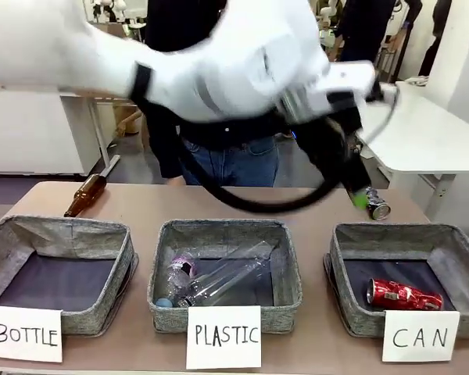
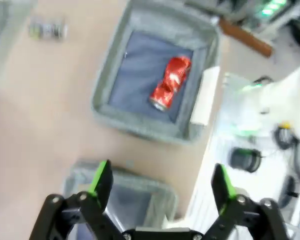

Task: Sort the can waste into the basket.
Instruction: Pick up the can waste from the table and place it in the right Fabric basket.

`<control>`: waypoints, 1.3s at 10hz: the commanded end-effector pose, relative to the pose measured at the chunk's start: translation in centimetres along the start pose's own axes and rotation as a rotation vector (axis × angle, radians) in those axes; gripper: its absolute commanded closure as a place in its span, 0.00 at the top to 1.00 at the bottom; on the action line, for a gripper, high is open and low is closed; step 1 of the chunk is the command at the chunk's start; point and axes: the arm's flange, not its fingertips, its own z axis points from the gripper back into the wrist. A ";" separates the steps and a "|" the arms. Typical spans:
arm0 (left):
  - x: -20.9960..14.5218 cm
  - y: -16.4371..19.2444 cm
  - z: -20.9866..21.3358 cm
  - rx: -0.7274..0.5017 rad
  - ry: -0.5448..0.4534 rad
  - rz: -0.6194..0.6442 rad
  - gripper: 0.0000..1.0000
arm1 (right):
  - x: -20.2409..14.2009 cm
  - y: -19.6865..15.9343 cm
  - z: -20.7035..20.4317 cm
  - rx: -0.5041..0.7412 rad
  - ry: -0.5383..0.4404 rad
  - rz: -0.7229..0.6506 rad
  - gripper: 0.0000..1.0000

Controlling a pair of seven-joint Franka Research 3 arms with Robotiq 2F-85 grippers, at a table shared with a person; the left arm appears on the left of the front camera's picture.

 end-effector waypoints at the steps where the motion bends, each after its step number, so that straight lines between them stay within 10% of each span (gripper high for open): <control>1: -6.7 -1.8 10.1 0.093 -0.065 0.248 1.00 | -0.2 1.3 -5.6 -0.004 0.151 0.081 1.00; 6: -24.4 0.5 28.1 -0.064 -0.475 0.775 1.00 | -4.5 5.5 -19.9 0.146 0.468 -0.004 1.00; 10: -42.9 10.6 31.5 -0.555 -0.939 0.878 1.00 | -1.1 4.3 -13.6 0.612 0.482 -0.444 1.00; 12: -48.1 12.8 28.7 -0.646 -1.095 0.798 1.00 | 0.4 3.5 -9.4 0.547 0.388 -0.375 1.00; 13: -45.6 10.3 32.4 -0.505 -0.978 0.897 1.00 | -0.2 3.9 -12.9 0.588 0.477 -0.378 1.00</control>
